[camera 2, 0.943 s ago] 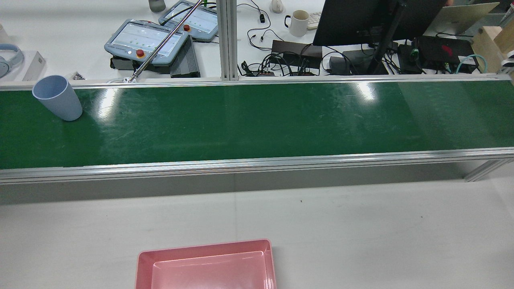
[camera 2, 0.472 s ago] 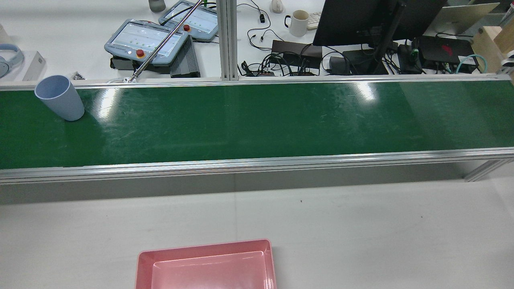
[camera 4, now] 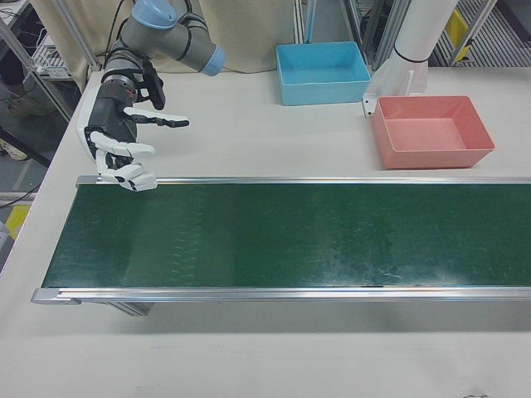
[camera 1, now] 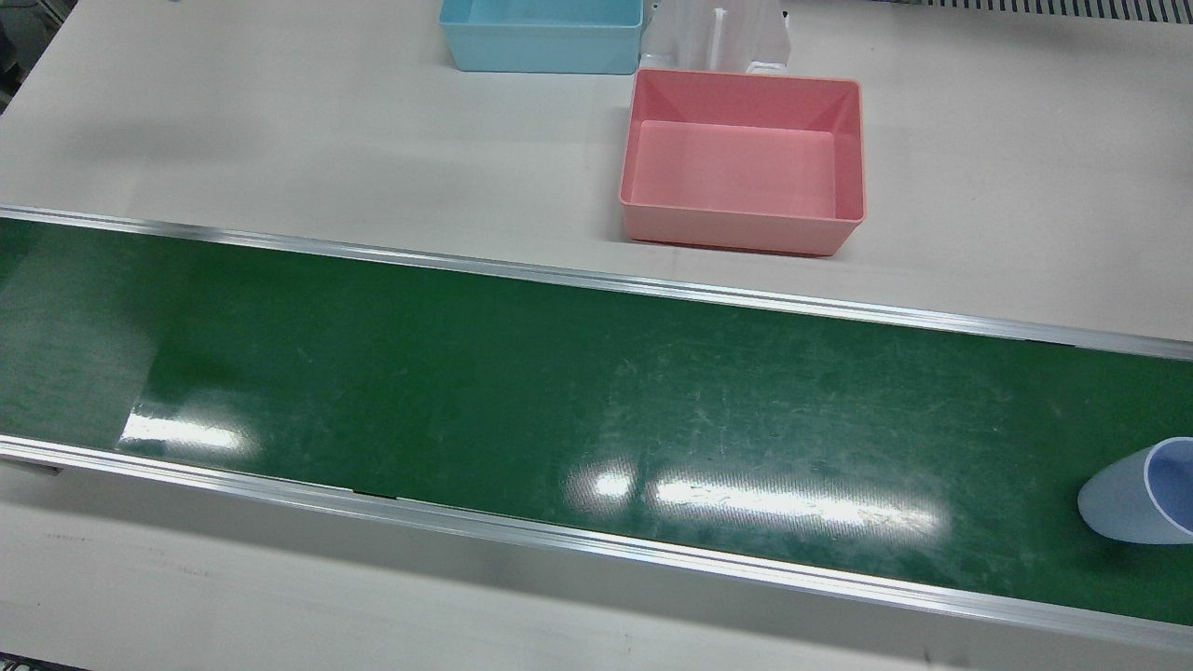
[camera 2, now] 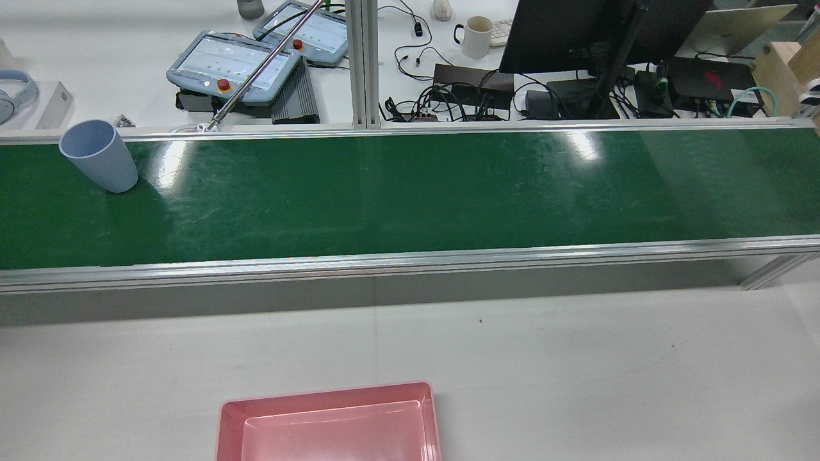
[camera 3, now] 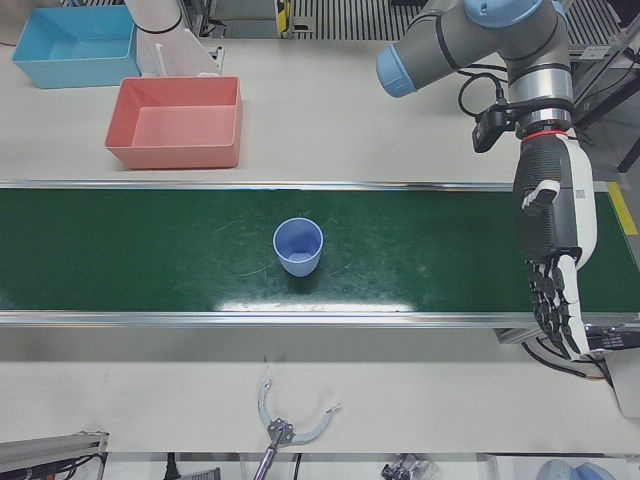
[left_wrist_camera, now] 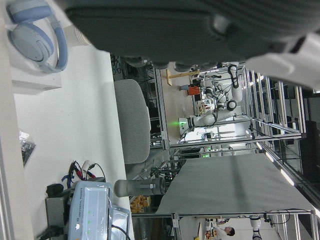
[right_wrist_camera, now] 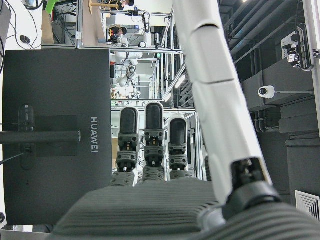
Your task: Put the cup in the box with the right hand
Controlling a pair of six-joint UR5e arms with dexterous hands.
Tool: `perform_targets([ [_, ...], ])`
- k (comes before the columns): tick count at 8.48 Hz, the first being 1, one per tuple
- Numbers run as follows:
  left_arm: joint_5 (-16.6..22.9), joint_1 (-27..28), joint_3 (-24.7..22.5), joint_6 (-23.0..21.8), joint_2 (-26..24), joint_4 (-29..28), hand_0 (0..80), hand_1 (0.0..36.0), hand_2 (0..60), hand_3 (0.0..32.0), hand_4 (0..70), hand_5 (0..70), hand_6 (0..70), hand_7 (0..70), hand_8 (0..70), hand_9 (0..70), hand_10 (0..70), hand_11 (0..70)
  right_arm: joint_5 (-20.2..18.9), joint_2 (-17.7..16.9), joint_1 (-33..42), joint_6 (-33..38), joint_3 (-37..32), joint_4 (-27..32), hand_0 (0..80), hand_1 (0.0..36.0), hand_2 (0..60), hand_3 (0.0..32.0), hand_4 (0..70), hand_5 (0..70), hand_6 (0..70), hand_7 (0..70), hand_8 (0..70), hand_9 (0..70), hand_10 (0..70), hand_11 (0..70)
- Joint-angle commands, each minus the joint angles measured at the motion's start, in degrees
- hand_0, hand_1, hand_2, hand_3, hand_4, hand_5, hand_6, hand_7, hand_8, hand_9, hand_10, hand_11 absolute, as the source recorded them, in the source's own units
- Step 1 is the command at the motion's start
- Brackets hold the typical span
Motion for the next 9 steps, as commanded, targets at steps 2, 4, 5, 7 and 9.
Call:
perform_targets([
  [2, -0.01, 0.06, 0.00, 0.00, 0.06, -0.03, 0.0, 0.0, 0.0, 0.0, 0.0, 0.0, 0.0, 0.0, 0.0, 0.0, 0.0, 0.0, 0.00, 0.00, 0.00, 0.00, 0.02, 0.00, 80.0, 28.3, 0.0, 0.0, 25.8, 14.7, 16.1, 57.0, 29.9, 38.5, 23.5, 36.6],
  [4, 0.08, 0.06, 0.08, 0.00, 0.06, -0.03, 0.0, 0.0, 0.0, 0.0, 0.0, 0.0, 0.0, 0.0, 0.0, 0.0, 0.0, 0.0, 0.00, 0.00, 0.00, 0.00, 0.02, 0.00, 80.0, 28.1, 0.0, 0.0, 25.1, 14.6, 15.9, 56.4, 29.8, 38.3, 23.4, 36.4],
  [5, 0.08, 0.06, 0.09, 0.00, 0.06, -0.03, 0.0, 0.0, 0.0, 0.0, 0.0, 0.0, 0.0, 0.0, 0.0, 0.0, 0.0, 0.0, 0.00, 0.00, 0.09, 0.00, 0.02, 0.00, 80.0, 28.3, 0.0, 0.0, 25.6, 14.7, 16.0, 56.7, 29.9, 38.4, 23.6, 36.7],
  [7, -0.01, 0.06, 0.09, 0.00, 0.06, -0.11, 0.0, 0.0, 0.0, 0.0, 0.0, 0.0, 0.0, 0.0, 0.0, 0.0, 0.0, 0.0, 0.00, 0.00, 0.00, 0.09, -0.06, 0.00, 80.0, 28.4, 0.0, 0.0, 25.6, 14.7, 16.0, 56.5, 29.9, 38.5, 23.6, 36.7],
  [9, -0.01, 0.06, 0.17, 0.00, 0.06, -0.20, 0.0, 0.0, 0.0, 0.0, 0.0, 0.0, 0.0, 0.0, 0.0, 0.0, 0.0, 0.0, 0.09, 0.00, 0.00, 0.17, -0.67, 0.09, 80.0, 27.8, 0.0, 0.0, 24.6, 14.5, 15.8, 55.7, 29.9, 38.3, 23.6, 36.7],
])
